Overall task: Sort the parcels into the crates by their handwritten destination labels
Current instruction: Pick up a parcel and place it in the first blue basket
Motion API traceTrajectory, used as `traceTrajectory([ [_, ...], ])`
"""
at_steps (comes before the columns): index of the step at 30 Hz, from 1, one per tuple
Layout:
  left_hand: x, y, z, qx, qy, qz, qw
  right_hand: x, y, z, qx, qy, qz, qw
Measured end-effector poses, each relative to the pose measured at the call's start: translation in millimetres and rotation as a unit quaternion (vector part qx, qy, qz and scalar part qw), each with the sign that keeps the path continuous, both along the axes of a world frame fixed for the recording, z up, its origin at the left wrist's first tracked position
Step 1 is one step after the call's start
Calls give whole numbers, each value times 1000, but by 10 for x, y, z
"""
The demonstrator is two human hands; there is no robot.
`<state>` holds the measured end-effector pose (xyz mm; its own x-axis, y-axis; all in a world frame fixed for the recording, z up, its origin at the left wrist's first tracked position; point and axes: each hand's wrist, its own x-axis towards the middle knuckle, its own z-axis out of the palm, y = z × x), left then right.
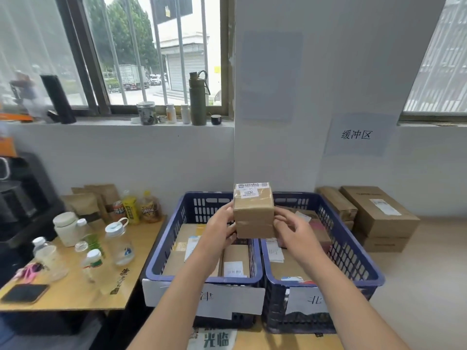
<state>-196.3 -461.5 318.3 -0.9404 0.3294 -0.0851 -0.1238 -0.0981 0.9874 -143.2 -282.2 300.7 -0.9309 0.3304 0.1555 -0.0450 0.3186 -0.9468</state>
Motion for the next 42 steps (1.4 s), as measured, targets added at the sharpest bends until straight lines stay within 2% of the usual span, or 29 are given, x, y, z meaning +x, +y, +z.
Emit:
traceTrajectory([
  [4,40,-38,45,-17,24,3,1000,42,-52,74,-71,3,7,997],
  [15,103,42,31,-57,120,21,991,78,-28,208,-146,0,-4,989],
  [21,130,40,-9,-19,137,17,990,56,52,63,-208,70,50,974],
  [26,130,35,-29,-4,145,1,989,43,90,-25,-200,87,65,974],
  [29,95,30,-50,-92,172,-8,981,48,185,38,-121,88,57,987],
  [31,40,25,-62,-230,249,18,940,49,286,150,2,66,58,996],
  [34,-47,5,-4,-421,404,38,811,48,425,344,153,0,138,979],
  [35,-74,5,35,-456,441,14,773,40,457,406,181,-14,166,969],
  [36,-99,7,82,-472,461,-25,751,31,483,462,200,-20,187,962],
  [37,-120,8,128,-469,462,-68,750,14,502,512,209,-20,200,957],
  [39,-154,21,167,-423,419,-118,795,-19,520,589,202,-5,203,958],
  [42,-158,57,117,-355,378,-76,852,-64,538,635,168,37,177,969],
])
